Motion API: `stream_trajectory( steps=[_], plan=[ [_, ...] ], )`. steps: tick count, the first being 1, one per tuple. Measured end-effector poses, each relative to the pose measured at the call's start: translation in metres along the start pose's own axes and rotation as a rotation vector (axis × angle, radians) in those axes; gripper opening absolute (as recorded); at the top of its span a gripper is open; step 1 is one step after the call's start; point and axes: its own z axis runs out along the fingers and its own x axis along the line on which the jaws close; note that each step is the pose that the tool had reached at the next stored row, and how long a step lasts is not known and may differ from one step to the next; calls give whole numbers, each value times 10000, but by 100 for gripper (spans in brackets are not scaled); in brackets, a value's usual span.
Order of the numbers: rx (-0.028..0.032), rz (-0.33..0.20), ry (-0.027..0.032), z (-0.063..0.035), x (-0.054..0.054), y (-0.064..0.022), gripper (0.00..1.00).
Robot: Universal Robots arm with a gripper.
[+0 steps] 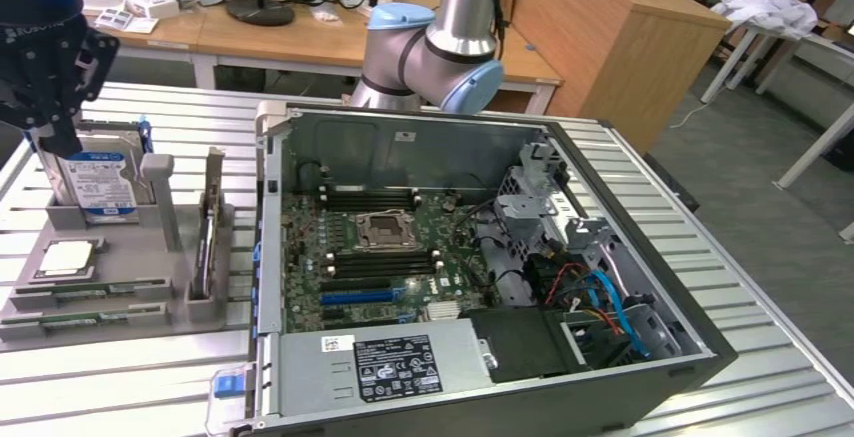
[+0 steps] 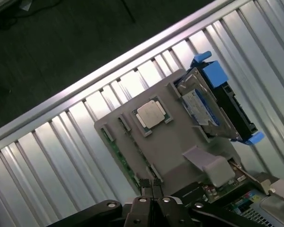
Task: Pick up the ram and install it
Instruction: 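Pick up the ram and move it above insertion slot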
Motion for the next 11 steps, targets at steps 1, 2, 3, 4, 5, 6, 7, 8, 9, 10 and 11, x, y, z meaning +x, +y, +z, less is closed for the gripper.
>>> stream_trajectory(
  steps=[1,2,3,4,5,6,7,8,9,10,11],
  plan=[
    [3,-180,8,0,0,0,11],
    [6,-364,15,1,0,0,11],
    [9,-544,23,1,0,0,11],
    [12,-724,30,2,0,0,11],
    [15,-904,38,2,0,0,11],
    [18,-1094,46,3,0,0,11],
    [21,-1274,54,3,0,0,11],
    [24,-1453,61,4,0,0,11],
    [26,-1633,69,4,0,0,11],
    [30,-1813,76,5,0,0,11],
    [33,-2009,84,6,0,0,11]
  ],
)
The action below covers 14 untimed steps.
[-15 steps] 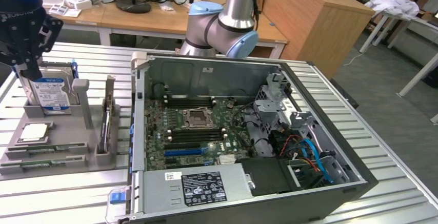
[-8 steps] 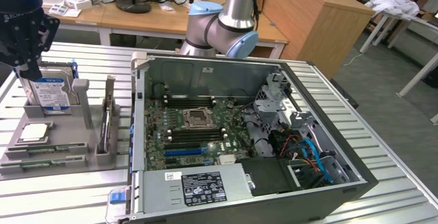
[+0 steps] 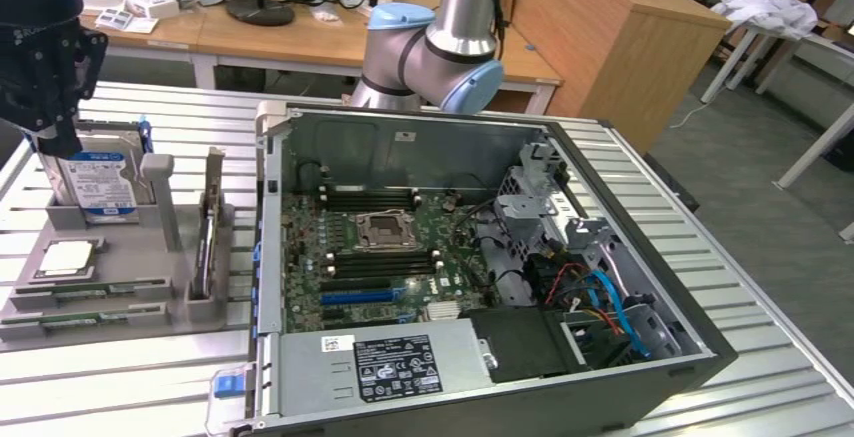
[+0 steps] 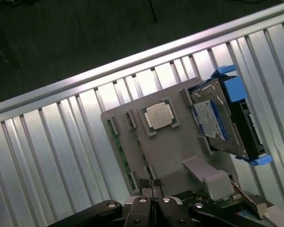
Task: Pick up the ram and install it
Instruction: 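Pick up the ram and move it above insertion slot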
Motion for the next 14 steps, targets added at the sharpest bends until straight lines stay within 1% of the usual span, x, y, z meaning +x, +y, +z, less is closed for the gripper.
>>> stream_trajectory(
  steps=[6,11,14],
  plan=[
    [15,-1033,44,3,0,0,11],
    [18,-1150,49,4,0,0,11],
    [26,-1579,67,5,0,0,11]
  ],
)
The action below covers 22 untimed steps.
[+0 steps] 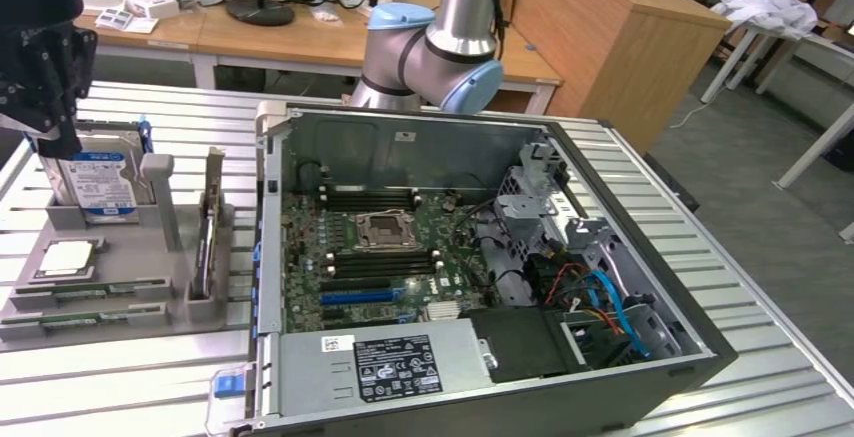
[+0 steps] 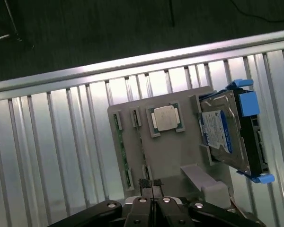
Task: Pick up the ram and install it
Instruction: 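Pick up the ram and move it above insertion slot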
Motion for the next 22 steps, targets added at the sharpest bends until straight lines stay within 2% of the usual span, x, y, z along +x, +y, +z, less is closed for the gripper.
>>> stream_trajectory(
  steps=[3,13,22],
  plan=[
    [6,-422,18,1,0,0,11],
    [9,-599,25,2,0,0,11],
    [20,-1293,55,2,0,0,11]
  ],
)
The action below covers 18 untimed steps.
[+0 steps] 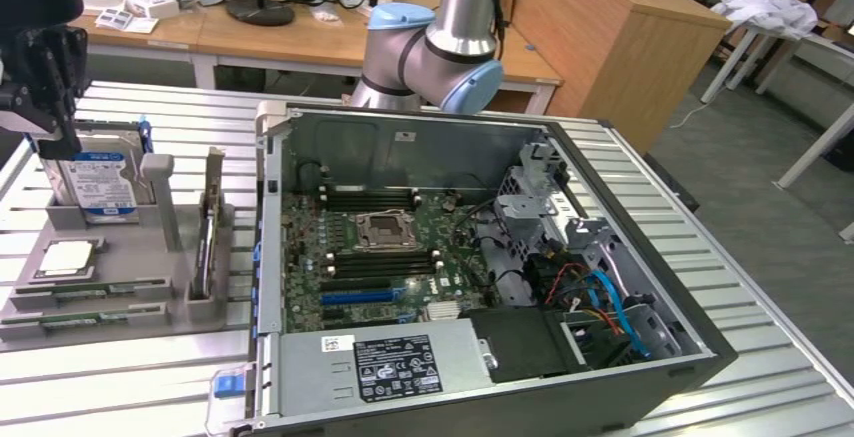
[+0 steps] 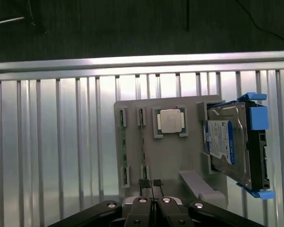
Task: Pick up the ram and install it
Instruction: 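Pick up the ram and move it above insertion slot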
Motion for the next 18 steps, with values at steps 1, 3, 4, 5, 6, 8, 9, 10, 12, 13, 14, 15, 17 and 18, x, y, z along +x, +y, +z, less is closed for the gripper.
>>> stream_trajectory(
  steps=[1,3,4,5,6,8,9,10,12,13,14,15,17,18],
  plan=[
    [0,-45,1,0,0,0,11],
    [1,-51,2,0,0,0,11],
    [1,-51,2,0,0,0,11],
    [1,-51,2,0,0,0,11],
    [1,-51,2,0,0,0,11],
    [1,-58,2,1,0,0,11],
    [1,-62,3,1,0,0,11],
    [1,-63,3,1,0,0,11],
    [1,-63,3,1,0,0,11],
    [1,-63,3,1,0,0,11],
    [1,-63,3,1,0,0,11],
    [2,-63,2,2,0,0,11],
    [2,-63,2,2,0,0,16],
    [2,-63,2,2,0,0,16]
  ],
)
